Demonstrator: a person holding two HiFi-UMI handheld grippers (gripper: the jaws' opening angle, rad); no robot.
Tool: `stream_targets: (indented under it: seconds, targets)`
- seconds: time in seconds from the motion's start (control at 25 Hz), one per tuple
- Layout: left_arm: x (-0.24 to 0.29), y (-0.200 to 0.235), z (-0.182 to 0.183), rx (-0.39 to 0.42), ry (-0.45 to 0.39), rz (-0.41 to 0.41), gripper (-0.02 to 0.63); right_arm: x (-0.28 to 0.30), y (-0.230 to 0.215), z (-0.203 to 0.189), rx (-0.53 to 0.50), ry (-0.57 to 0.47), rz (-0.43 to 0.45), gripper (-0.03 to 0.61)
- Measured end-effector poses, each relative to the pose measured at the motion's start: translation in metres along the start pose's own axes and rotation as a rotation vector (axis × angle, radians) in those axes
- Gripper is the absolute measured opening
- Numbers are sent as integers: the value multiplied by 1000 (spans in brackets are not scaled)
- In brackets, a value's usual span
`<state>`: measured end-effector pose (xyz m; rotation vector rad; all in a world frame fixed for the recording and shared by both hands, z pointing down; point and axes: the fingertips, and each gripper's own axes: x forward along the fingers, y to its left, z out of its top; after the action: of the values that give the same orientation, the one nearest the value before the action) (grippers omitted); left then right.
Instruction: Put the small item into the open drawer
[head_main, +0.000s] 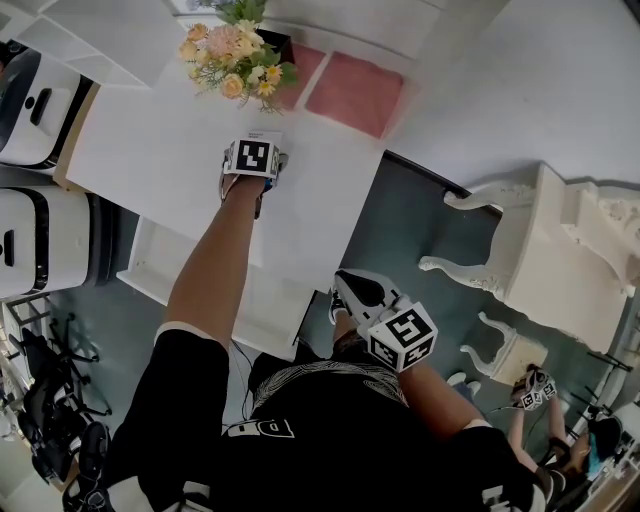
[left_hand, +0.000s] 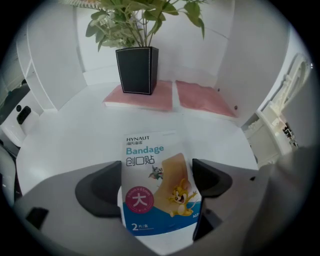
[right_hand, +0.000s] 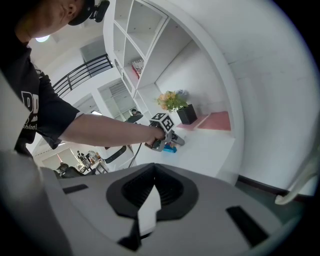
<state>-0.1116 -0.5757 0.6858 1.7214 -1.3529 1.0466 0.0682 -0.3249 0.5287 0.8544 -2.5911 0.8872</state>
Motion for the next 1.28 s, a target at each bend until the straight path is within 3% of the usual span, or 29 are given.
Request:
stream_targets:
  seconds: [0.48, 0.88, 1.28]
  targets:
    - [-13, 5, -7, -25, -1, -17, 428, -7, 8, 1, -19, 1, -25, 9]
    - [-66, 11, -5, -33, -87, -66, 426, -2, 37, 7, -57, -23, -28, 9]
    - [-129, 13, -42, -31, -168, -111, 428, -9, 63, 8, -38, -75, -72, 9]
